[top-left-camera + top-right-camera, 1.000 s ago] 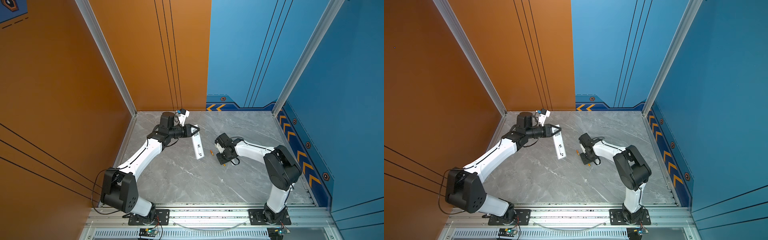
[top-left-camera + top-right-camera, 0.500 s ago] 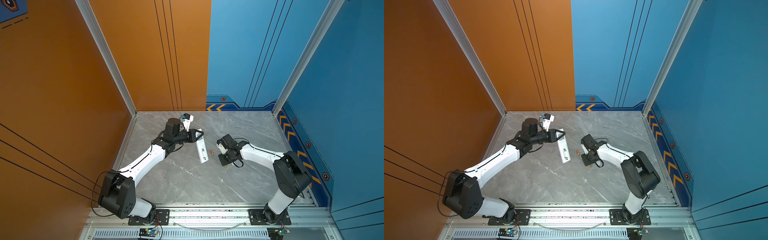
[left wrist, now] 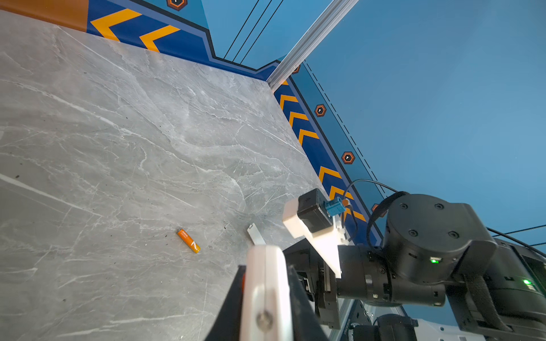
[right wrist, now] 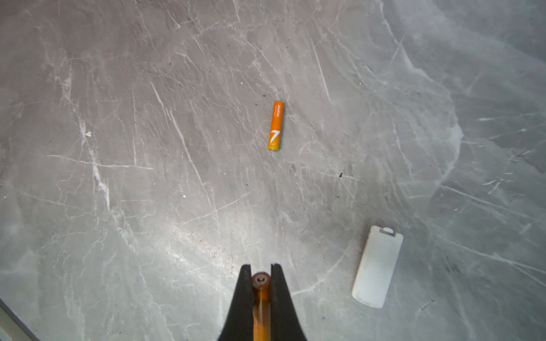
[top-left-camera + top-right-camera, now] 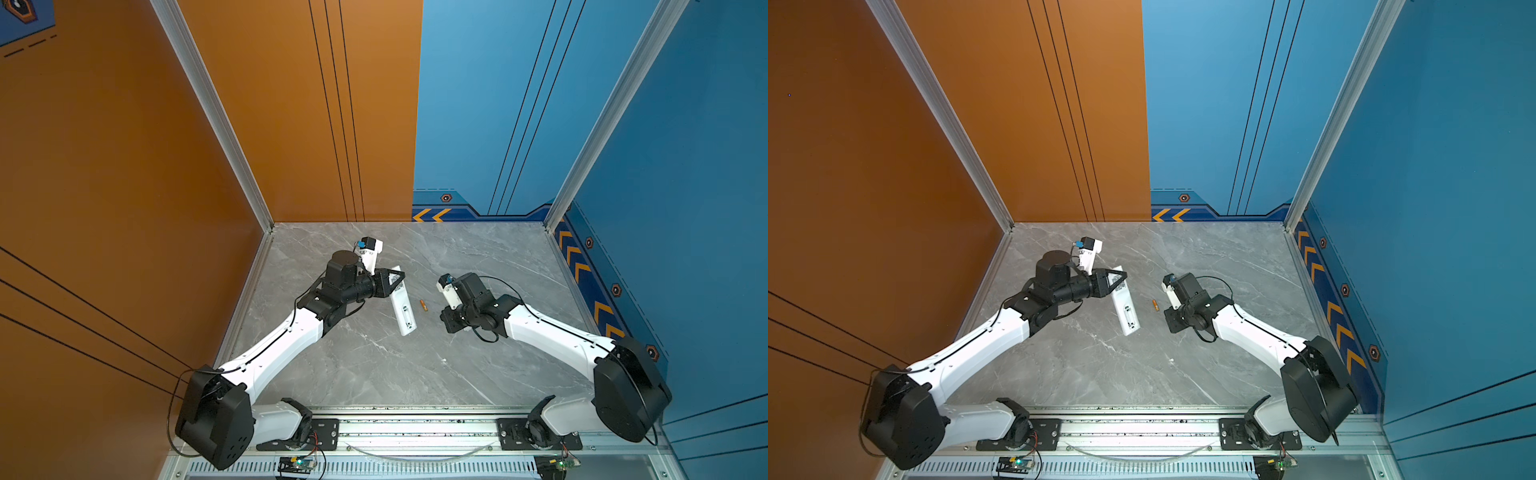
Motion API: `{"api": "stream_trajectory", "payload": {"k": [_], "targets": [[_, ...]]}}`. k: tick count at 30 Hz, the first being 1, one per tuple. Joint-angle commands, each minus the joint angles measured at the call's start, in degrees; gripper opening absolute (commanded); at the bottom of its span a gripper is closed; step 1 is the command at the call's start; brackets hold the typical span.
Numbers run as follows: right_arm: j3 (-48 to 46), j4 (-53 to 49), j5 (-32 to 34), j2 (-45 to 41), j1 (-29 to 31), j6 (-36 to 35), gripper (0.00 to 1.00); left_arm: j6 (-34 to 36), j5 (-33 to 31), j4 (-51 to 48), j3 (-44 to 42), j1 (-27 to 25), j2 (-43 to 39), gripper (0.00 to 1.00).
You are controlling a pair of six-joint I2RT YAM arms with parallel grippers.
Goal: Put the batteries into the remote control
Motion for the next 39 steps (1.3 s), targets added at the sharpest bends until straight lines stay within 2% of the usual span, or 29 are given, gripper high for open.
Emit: {"api": "stream_trajectory", "payload": {"k": [1,10,15,23,31,39], "targets": [[-1.70,2.99,-1.05,-3.52,0.99,0.46,0.00,-0.36,-2.15,1.71,-1.55,-1.01,-2.64,0.00],[-3.98,6.69,-0.83,-11.45,4.08,-0.09,0.00,-0.20,-2.76,2.92,-6.73,-1.64,-7.19,0.00],[-4.32,6.68,0.96,-13.92,7.85,0.44,0.00,-1.44,-3.05,6.26,-10.21,-1.69,-8.85,0.00],[-6.51,9.30,1.64,-19.48,10.49,1.01,0.00,-3.86,-2.74,10.74,-12.73,-2.25,-8.99,0.00],[-10.65,16.08,1.07,-24.58,11.51,3.30,0.00,-7.71,-2.28,17.18,-14.59,-2.53,-7.32,0.00],[-13.18,21.64,6.93,-29.41,13.84,8.32,0.00,-10.02,-3.29,20.73,-14.83,-3.36,-7.08,0.00]]}}
